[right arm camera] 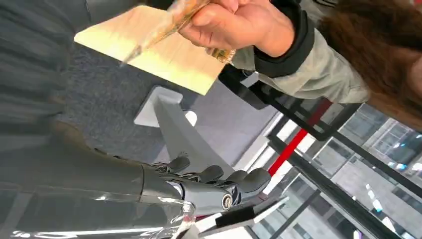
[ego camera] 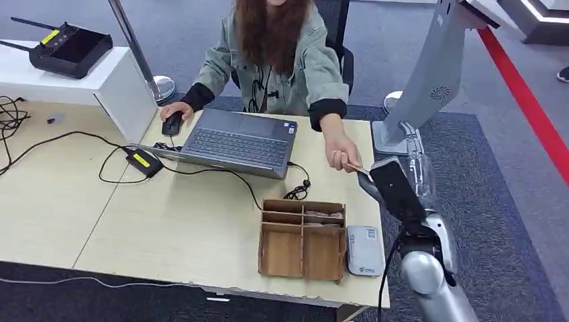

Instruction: Pass the card to the sensor for recognition and then transmit it.

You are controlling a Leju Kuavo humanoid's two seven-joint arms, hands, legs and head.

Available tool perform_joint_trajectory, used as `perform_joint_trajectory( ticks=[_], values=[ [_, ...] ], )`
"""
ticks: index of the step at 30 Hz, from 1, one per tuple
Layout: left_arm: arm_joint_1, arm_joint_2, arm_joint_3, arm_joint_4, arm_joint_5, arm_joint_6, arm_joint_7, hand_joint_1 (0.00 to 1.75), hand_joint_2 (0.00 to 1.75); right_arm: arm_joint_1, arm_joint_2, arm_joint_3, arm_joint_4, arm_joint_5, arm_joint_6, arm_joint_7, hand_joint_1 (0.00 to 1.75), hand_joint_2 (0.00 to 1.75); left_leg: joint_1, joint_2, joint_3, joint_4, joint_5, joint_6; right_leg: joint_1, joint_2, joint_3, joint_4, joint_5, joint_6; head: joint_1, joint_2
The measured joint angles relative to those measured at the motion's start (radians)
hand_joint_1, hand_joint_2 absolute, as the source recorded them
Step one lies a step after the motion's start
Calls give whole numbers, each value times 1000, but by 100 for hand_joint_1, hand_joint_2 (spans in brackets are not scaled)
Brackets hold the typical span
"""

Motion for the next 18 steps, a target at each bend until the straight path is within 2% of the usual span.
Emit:
perform_joint_trajectory(
  ticks=[1, 18],
  values=[
    [0, 0, 0, 0, 0, 0, 0, 0, 0, 0, 0, 0, 5, 0, 0, 0, 175, 175, 0, 0, 0, 0, 0, 0, 0, 0, 0, 0, 0, 0, 0, 0],
    [0, 0, 0, 0, 0, 0, 1, 0, 0, -2, 0, 1, 61, 5, 1, -11, 175, 175, 0, 0, 0, 0, 0, 0, 0, 0, 0, 0, 0, 0, 0, 0]
  ],
)
